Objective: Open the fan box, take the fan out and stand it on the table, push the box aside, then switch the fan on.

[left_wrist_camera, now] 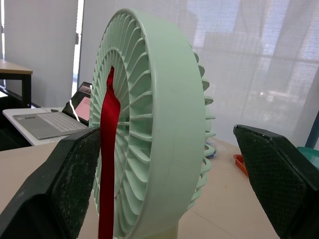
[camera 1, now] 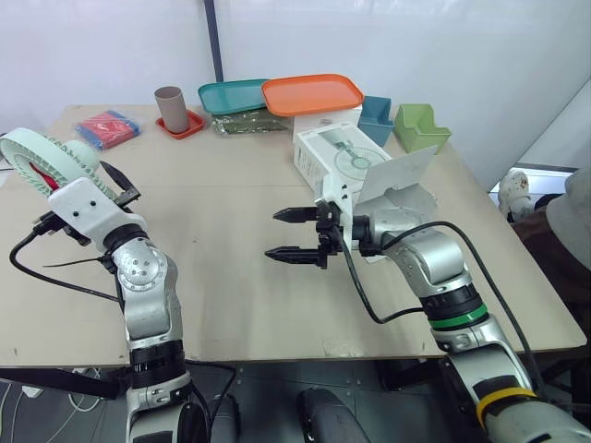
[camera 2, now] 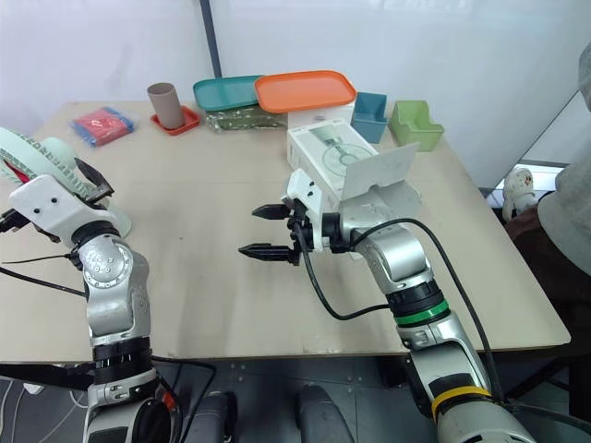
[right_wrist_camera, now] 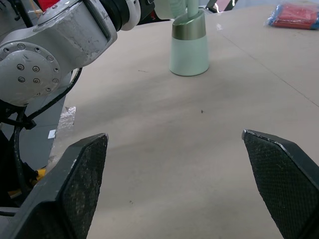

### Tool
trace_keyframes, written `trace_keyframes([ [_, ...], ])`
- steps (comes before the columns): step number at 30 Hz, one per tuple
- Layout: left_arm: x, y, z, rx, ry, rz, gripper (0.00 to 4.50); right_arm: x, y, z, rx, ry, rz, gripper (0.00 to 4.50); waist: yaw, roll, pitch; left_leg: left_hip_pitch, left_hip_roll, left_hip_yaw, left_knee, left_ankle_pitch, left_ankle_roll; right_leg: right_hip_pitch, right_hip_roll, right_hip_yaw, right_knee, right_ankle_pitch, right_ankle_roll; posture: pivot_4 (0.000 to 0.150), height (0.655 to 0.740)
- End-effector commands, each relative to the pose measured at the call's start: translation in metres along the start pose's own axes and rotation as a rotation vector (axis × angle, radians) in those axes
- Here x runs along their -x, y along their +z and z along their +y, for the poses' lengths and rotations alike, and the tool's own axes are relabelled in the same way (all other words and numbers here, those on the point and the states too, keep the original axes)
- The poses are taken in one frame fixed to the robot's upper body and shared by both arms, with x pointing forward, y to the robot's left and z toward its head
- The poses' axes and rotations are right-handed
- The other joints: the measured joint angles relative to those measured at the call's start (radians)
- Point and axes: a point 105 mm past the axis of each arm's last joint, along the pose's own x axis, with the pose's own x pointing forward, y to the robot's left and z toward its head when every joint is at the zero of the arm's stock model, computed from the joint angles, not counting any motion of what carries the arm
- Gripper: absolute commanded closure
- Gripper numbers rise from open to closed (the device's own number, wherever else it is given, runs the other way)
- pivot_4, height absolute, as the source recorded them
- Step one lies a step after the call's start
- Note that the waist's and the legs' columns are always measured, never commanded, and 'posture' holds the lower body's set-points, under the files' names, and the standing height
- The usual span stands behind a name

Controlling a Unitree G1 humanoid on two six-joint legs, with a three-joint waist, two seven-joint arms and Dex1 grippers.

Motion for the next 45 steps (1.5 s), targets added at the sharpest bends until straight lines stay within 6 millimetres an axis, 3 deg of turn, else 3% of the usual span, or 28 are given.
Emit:
trace_keyframes([
  [1, -0.005, 0.014, -0.003, 0.021, 0.007, -0.058, 0.67, 0.003, 0.008, 0.002, 0.043, -0.008, -0.012, 0.0, 0.0, 0.0, 0.0, 0.0, 0.0, 0.0, 0.0, 0.0, 0.0, 0.0, 0.0, 0.0, 0.0, 0.0, 0.0, 0.15, 0.74],
  [2, -0.005, 0.014, -0.003, 0.019, 0.005, -0.059, 1.19, 0.003, 0.008, 0.002, 0.043, -0.01, -0.012, 0.0, 0.0, 0.0, 0.0, 0.0, 0.0, 0.0, 0.0, 0.0, 0.0, 0.0, 0.0, 0.0, 0.0, 0.0, 0.0, 0.15, 0.74],
  [4, -0.005, 0.013, -0.006, 0.017, -0.011, -0.055, 1.41, 0.004, 0.008, 0.002, 0.041, -0.016, -0.011, 0.0, 0.0, 0.0, 0.0, 0.0, 0.0, 0.0, 0.0, 0.0, 0.0, 0.0, 0.0, 0.0, 0.0, 0.0, 0.0, 0.15, 0.74],
  [20, -0.001, 0.014, 0.006, -0.01, 0.021, -0.056, 1.41, 0.003, 0.003, 0.003, 0.024, -0.023, -0.004, 0.0, 0.0, 0.0, 0.0, 0.0, 0.0, 0.0, 0.0, 0.0, 0.0, 0.0, 0.0, 0.0, 0.0, 0.0, 0.0, 0.15, 0.74],
  [29, -0.004, 0.018, -0.004, 0.005, 0.012, -0.056, 1.41, 0.002, 0.002, 0.003, 0.024, -0.021, -0.004, 0.0, 0.0, 0.0, 0.0, 0.0, 0.0, 0.0, 0.0, 0.0, 0.0, 0.0, 0.0, 0.0, 0.0, 0.0, 0.0, 0.15, 0.74],
  [45, -0.012, 0.013, -0.002, 0.024, 0.079, -0.013, 1.41, 0.002, -0.001, 0.004, 0.024, -0.032, 0.005, 0.0, 0.0, 0.0, 0.0, 0.0, -0.001, 0.0, 0.0, 0.0, 0.0, 0.0, 0.0, 0.0, 0.0, 0.0, 0.0, 0.15, 0.74],
])
